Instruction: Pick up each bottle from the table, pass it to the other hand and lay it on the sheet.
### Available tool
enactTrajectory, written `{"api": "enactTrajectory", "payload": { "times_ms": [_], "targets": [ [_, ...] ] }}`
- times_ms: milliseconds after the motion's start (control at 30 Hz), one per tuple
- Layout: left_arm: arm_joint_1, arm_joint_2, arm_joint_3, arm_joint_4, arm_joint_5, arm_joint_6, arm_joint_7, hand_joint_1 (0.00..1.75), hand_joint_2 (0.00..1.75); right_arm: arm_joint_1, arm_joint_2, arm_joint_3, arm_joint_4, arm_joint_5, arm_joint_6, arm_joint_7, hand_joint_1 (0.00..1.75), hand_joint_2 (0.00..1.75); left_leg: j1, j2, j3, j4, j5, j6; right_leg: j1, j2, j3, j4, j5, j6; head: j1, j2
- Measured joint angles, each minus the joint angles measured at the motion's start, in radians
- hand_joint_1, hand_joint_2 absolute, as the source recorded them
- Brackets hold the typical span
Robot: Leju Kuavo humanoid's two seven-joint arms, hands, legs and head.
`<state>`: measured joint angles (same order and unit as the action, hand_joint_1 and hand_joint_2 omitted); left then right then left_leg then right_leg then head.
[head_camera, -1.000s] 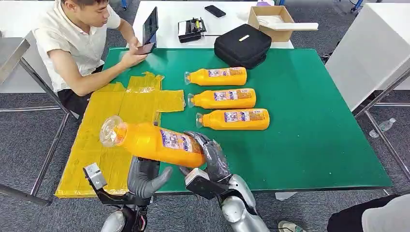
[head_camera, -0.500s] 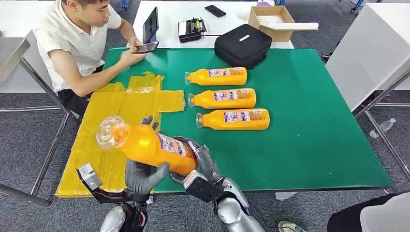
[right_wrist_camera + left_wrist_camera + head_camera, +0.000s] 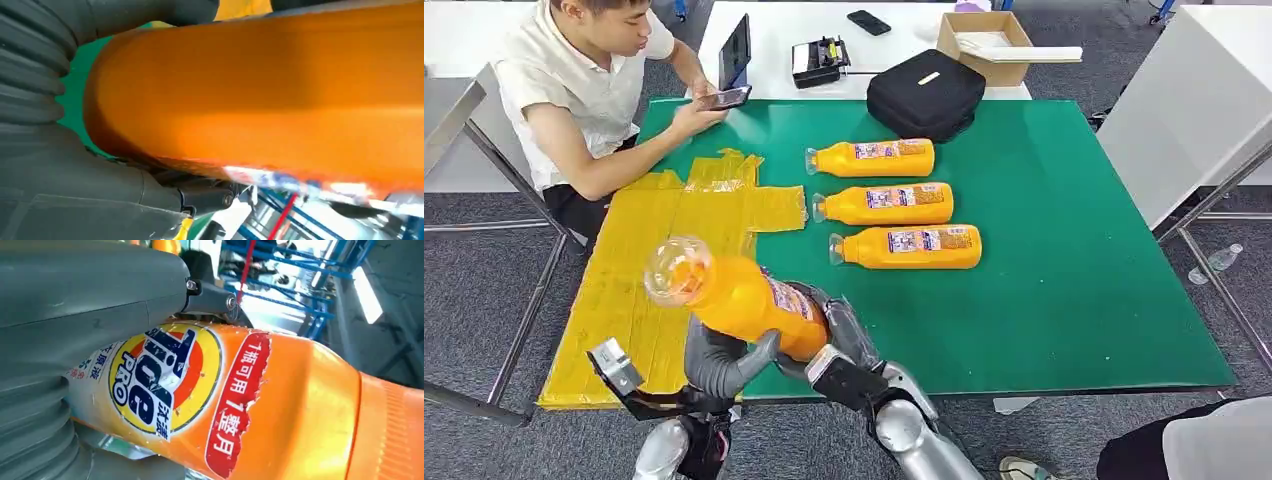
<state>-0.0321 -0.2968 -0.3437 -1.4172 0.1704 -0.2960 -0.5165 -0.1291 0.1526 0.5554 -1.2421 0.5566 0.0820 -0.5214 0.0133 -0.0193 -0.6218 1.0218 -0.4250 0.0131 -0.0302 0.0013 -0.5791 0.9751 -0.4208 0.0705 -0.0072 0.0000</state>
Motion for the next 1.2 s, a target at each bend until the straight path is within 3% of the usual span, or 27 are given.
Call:
{"api": "enactTrajectory", "payload": {
  "times_ms": [33, 67, 100, 133, 167, 700, 833, 1000, 1200],
  "targets": [
    [0.0, 0.0, -0.002, 0.001, -0.021, 0.005, -0.003, 1.75, 1.75, 0.0, -0.002, 0.001, 0.001, 0.004, -0.005, 0.003, 1.75, 1.75, 0.0, 0.0, 0.0, 0.0, 0.0, 0.0, 0.0, 0.0, 0.0, 0.0, 0.0, 0.0, 0.0, 0.0],
    [-0.001, 0.0, -0.003, 0.002, -0.038, 0.011, -0.009, 1.75, 1.75, -0.001, -0.003, 0.003, 0.002, 0.008, -0.008, 0.006, 1.01, 1.75, 0.0, 0.0, 0.0, 0.0, 0.0, 0.0, 0.0, 0.0, 0.0, 0.0, 0.0, 0.0, 0.0, 0.0],
    [-0.001, 0.0, -0.005, 0.004, -0.056, 0.019, -0.016, 1.75, 1.75, -0.002, -0.005, 0.006, 0.003, 0.01, -0.01, 0.009, 1.01, 1.75, 0.0, 0.0, 0.0, 0.0, 0.0, 0.0, 0.0, 0.0, 0.0, 0.0, 0.0, 0.0, 0.0, 0.0],
    [-0.002, 0.0, -0.006, 0.006, -0.08, 0.033, -0.024, 1.75, 1.75, -0.003, -0.007, 0.007, 0.004, 0.012, -0.01, 0.01, 0.19, 1.75, 0.0, 0.0, 0.0, 0.0, 0.0, 0.0, 0.0, 0.0, 0.0, 0.0, 0.0, 0.0, 0.0, 0.0],
    [-0.002, 0.0, -0.007, 0.006, -0.099, 0.042, -0.029, 1.75, 1.75, -0.005, -0.009, 0.007, 0.005, 0.013, -0.01, 0.011, 0.0, 1.75, 0.0, 0.0, 0.0, 0.0, 0.0, 0.0, 0.0, 0.0, 0.0, 0.0, 0.0, 0.0, 0.0, 0.0],
    [-0.004, 0.0, -0.017, 0.008, -0.187, 0.106, -0.034, 1.75, 1.75, -0.005, -0.01, 0.008, 0.011, 0.05, -0.059, 0.048, 0.0, 1.75, 0.0, 0.0, 0.0, 0.0, 0.0, 0.0, 0.0, 0.0, 0.0, 0.0, 0.0, 0.0, 0.0, 0.0],
    [0.007, 0.0, -0.004, -0.036, -0.296, 0.198, -0.01, 1.75, 1.75, 0.029, -0.005, -0.007, 0.01, 0.296, -0.223, 0.167, 0.0, 1.75, 0.0, -0.001, -0.001, 0.0, 0.0, 0.0, 0.0, 0.0, 0.0, 0.0, 0.0, 0.0, 0.0, 0.0],
    [0.018, 0.0, 0.017, -0.064, -0.34, 0.237, -0.002, 1.75, 1.75, 0.065, 0.005, -0.048, -0.017, 0.399, -0.288, 0.182, 0.0, 1.75, 0.0, -0.001, -0.001, 0.0, 0.0, 0.0, 0.0, 0.0, 0.0, 0.0, 0.0, 0.0, 0.0, 0.0],
    [0.028, 0.0, 0.046, -0.111, -0.798, 0.58, 0.01, 1.75, 1.75, 0.145, 0.019, -0.134, -0.148, 0.488, -0.359, 0.179, 0.0, 1.75, 0.0, 0.0, -0.001, 0.0, 0.0, 0.0, 0.0, 0.0, 0.0, 0.0, 0.0, 0.0, 0.0, 0.0]
  ]
}}
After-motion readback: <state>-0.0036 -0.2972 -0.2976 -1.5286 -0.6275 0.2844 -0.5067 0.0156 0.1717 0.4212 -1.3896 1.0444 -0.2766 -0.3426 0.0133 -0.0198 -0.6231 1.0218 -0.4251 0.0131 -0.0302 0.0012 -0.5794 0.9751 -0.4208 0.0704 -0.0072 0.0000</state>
